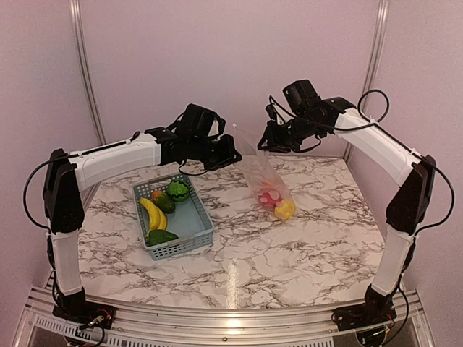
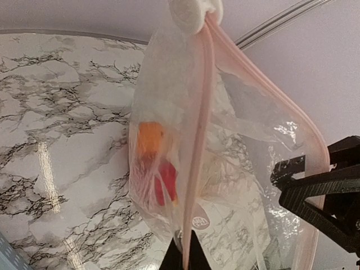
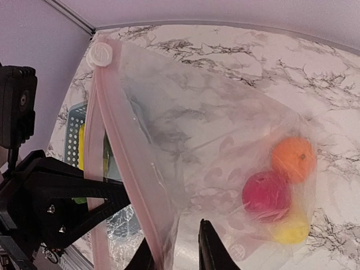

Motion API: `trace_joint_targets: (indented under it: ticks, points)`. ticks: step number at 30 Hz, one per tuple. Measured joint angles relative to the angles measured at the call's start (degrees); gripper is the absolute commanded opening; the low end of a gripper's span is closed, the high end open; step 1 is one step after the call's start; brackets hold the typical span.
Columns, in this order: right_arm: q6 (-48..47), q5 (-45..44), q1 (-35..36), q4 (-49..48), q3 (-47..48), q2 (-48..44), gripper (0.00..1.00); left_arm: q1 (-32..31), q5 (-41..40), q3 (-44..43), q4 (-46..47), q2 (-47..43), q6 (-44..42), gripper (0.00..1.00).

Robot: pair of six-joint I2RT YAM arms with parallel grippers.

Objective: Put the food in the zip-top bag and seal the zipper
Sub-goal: Adjust the zipper food storage bag at the center of the board.

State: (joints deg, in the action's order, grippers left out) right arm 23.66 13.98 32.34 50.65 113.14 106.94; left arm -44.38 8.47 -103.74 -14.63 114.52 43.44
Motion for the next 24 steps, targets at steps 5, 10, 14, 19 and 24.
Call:
trace_joint_targets:
  ticks: [5, 10, 14, 19, 24]
  points:
    - [-0.35, -4.09, 0.07, 3.58, 0.61, 0.0, 0.06, -0.26, 0.55, -0.94, 0.24, -0.13, -0.22, 0.0]
    - [-1.09, -9.51, 0.22, 7.72, 3.37, 0.15, 0.0, -0.76, 0.63, -0.94, 0.46, -0.33, 0.04, 0.0]
    - [-1.84, -15.82, 1.31, 11.58, 13.31, 1.6, 0.0, -1.55, 0.5, -2.93, 0.81, -0.35, 0.72, 0.0]
    - [-3.69, -20.96, 2.12, 11.72, 14.08, -0.46, 0.0, -4.48, -1.53, -11.08, 0.96, 0.26, 1.73, 0.0]
    - [-4.87, -23.78, 1.68, 13.03, 11.85, -0.15, 0.0, -5.99, -2.73, -13.64, 0.76, 1.86, 2.36, 0.04]
